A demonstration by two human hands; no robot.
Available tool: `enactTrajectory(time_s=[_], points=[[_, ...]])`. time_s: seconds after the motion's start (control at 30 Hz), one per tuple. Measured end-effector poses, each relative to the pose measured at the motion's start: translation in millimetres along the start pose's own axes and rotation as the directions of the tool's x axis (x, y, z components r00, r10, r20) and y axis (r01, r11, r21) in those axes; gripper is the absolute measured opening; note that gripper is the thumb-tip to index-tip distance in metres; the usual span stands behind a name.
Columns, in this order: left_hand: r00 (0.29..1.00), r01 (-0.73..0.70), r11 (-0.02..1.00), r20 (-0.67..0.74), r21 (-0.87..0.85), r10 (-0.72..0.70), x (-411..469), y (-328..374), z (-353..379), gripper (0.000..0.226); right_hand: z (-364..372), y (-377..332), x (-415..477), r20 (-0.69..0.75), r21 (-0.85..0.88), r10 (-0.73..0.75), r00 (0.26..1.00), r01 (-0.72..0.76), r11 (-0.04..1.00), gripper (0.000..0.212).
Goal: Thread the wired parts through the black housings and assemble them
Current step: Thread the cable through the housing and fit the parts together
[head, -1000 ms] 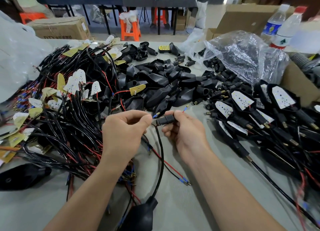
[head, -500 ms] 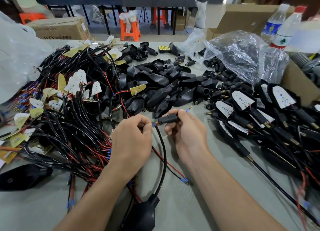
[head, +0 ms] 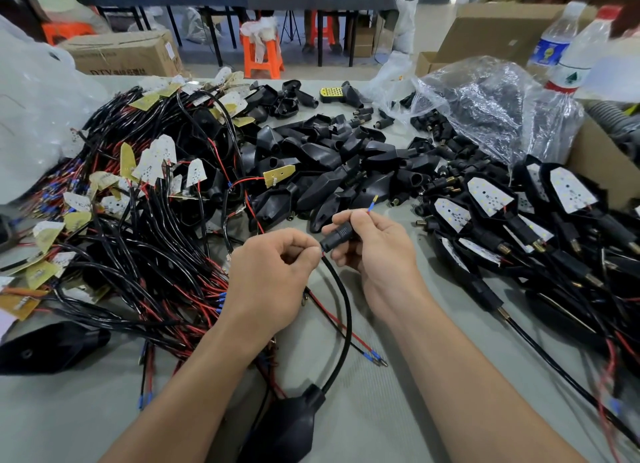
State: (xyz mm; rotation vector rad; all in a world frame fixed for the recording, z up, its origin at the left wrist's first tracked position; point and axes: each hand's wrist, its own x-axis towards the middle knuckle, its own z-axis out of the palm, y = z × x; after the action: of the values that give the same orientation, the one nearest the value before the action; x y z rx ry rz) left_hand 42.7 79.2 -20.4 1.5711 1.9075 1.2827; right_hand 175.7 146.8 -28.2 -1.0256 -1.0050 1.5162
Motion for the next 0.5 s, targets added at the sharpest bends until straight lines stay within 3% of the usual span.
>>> enactTrajectory(time_s=[0.17,0.33,0.5], points=[[1.000,0.006,0.993,-0.021,-0.122,-0.009,-1,2,0,0.032,-1,-2,-1,0.055,0.026,0.039,0.998,-0.040,0.999,0.031],[0.997,0.059,0.986,-0.030,-0.155,-0.064,6,-2,-5,0.011,-5,-4,1,-0.017,0.116,0.046,0.999,-0.043,0.992,0.030],[0.995,0.104,0.983,0.024,-0.153,-0.102,10,-7,-4,0.024,-6,-4,1,0.007,0.096,0.078,0.997,-0.078,0.992,0.028]])
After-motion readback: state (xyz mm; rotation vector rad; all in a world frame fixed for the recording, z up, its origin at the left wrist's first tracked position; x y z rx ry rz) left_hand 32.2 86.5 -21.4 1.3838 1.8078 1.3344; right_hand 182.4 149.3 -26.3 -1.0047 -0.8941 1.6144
